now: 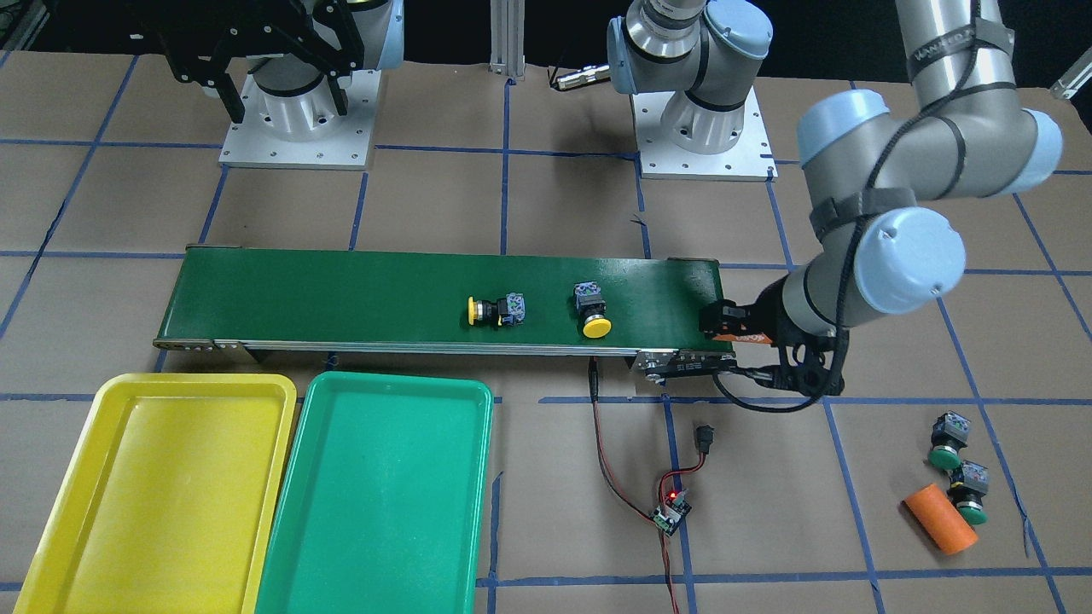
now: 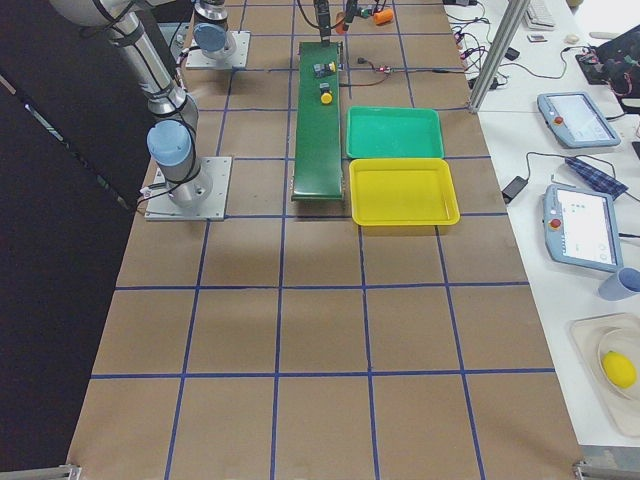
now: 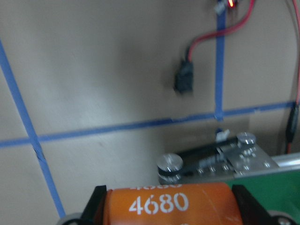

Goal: Sort buttons by color to trays
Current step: 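Carry the orange cylinder with the left gripper and drop it on the belt, then grasp the second orange cylinder with the left gripper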

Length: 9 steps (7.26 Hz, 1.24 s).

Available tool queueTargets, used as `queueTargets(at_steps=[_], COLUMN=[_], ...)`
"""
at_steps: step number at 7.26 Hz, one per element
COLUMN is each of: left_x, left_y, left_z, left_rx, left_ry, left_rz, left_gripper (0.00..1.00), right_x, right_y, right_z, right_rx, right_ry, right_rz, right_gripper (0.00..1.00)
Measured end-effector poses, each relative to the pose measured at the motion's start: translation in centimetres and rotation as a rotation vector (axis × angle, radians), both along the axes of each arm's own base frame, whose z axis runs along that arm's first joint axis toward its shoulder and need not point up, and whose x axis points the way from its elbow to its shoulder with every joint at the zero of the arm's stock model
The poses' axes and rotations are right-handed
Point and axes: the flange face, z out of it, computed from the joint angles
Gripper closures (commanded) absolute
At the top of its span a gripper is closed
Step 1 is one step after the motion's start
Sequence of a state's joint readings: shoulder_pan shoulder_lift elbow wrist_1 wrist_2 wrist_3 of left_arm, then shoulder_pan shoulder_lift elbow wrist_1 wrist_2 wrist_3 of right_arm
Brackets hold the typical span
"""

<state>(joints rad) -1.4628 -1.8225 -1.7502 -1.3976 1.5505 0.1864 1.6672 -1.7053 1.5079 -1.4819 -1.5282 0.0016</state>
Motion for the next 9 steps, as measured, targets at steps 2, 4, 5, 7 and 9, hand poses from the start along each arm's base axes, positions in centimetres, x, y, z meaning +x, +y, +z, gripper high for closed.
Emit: queueTargets(at_steps=[2,4,5,7,9], left_x=[-4.6,-5.9,-5.9,-2.9,3.6], left_y=[3.7,5.5,6.1,3.1,-3.2], left_z=[-2.1,-3.3,-3.7,-1.3,3.3], left_rx=[-0.076,-0.085,-0.083,-0.132,-0.168], left_ry=[-0.029,-0.034,-0.033,-0.025,0.008], left_rz=[0.022,0.017,0.017,0.031,-0.038], left_gripper=[0.04,0.00,0.00,0.00,0.00], right_x=[0.0,0.0,0.0,0.0,-0.1], right_y=[0.0,0.0,-0.1,-0.1,-0.1], right_z=[0.0,0.0,0.0,0.0,0.0], right_rx=[0.001,0.001,0.001,0.000,0.000], right_ry=[0.001,0.000,0.000,0.001,0.001], right_rz=[0.000,0.000,-0.001,-0.001,-0.001], right_gripper=[0.00,0.00,0.00,0.00,0.00])
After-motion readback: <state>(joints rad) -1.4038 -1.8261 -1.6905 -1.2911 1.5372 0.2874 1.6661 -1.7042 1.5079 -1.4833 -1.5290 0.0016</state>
